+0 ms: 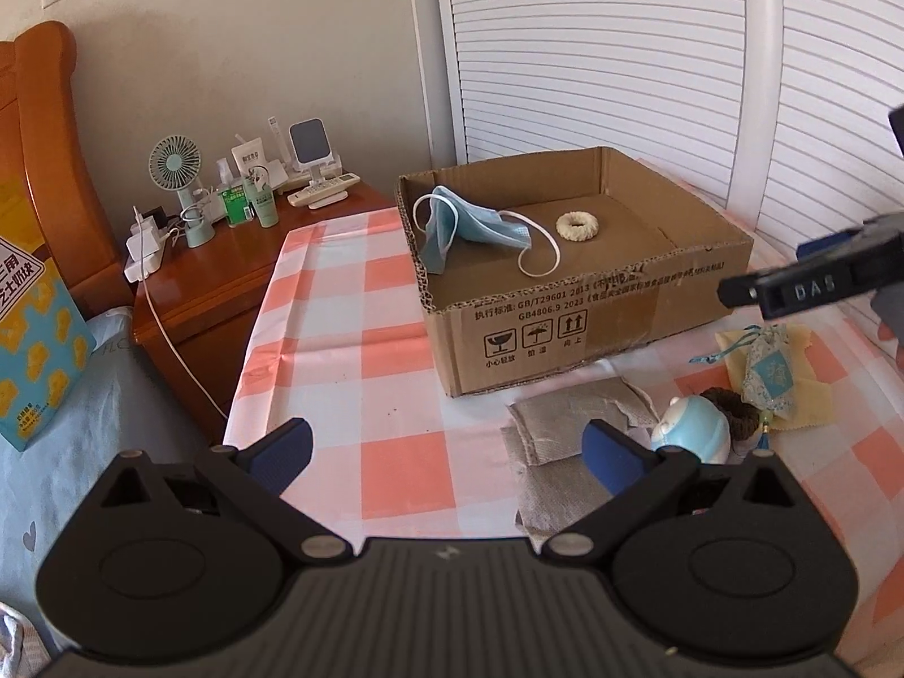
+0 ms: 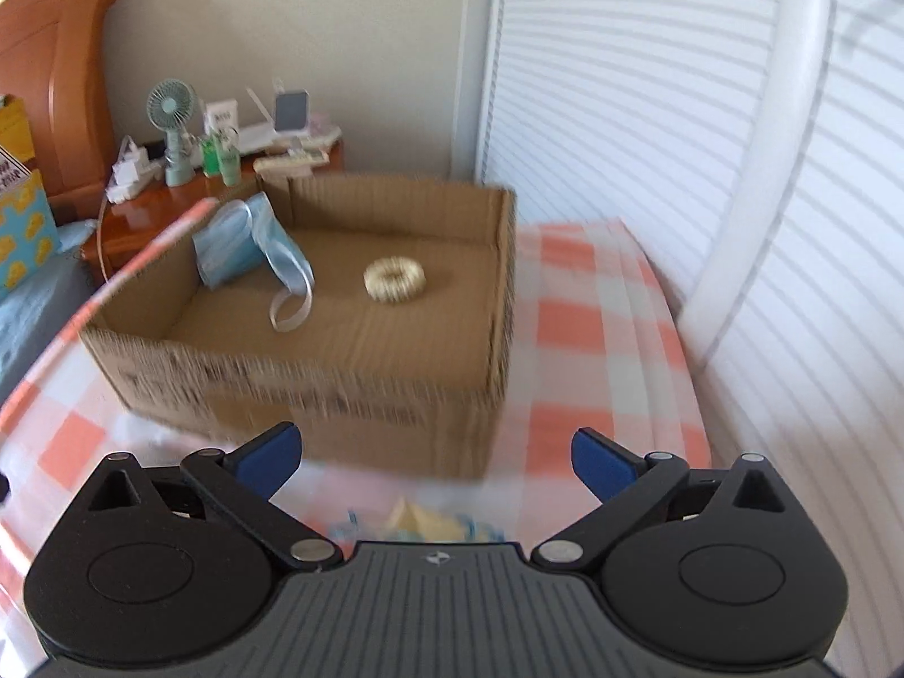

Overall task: Organize soft objects
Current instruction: 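Move the left tool to the grey pouch while the right tool approaches the blue sachet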

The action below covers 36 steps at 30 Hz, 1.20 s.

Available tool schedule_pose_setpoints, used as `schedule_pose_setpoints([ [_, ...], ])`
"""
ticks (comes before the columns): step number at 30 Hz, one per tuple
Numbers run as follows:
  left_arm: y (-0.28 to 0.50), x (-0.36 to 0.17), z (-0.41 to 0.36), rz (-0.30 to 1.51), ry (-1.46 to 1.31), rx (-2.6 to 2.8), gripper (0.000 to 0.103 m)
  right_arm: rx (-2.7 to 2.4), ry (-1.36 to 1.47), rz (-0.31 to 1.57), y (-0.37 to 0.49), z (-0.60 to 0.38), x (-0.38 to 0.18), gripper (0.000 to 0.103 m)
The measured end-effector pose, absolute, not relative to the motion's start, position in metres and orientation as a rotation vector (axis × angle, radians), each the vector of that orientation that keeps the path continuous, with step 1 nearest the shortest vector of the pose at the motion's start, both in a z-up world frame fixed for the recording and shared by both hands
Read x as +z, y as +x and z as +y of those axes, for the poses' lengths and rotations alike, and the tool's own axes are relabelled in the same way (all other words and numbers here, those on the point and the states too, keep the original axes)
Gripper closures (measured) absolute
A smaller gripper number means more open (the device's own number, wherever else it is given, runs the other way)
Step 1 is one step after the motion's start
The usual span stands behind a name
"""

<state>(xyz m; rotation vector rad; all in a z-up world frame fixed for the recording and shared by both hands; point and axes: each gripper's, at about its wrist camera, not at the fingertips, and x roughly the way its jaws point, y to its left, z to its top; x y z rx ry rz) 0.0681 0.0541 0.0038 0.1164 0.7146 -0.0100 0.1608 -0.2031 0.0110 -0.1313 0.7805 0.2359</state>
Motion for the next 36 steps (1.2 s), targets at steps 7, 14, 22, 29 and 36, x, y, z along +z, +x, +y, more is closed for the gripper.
schedule_pose_setpoints([
  [7,0.066,-0.003,0.05,0.73,0.123,-0.028,0.002,0.142,-0.098,0.858,0.133,-0.213,-0.028,0.0],
  [14,0.063,-0.009,0.05,0.75,0.123,-0.031,0.002,0.106,-0.103,0.874,0.124,-0.211,-0.042,0.0],
  [22,0.067,-0.017,0.046,0.774,0.14,-0.055,0.002,0.077,-0.119,0.906,0.115,-0.225,-0.045,0.0],
  [29,0.073,-0.03,0.04,0.807,0.13,-0.118,0.002,0.116,-0.08,0.918,0.11,-0.234,-0.055,0.0],
  [36,0.089,-0.047,0.029,0.828,0.132,-0.156,0.002,0.144,-0.079,0.885,0.106,-0.237,-0.057,0.0],
])
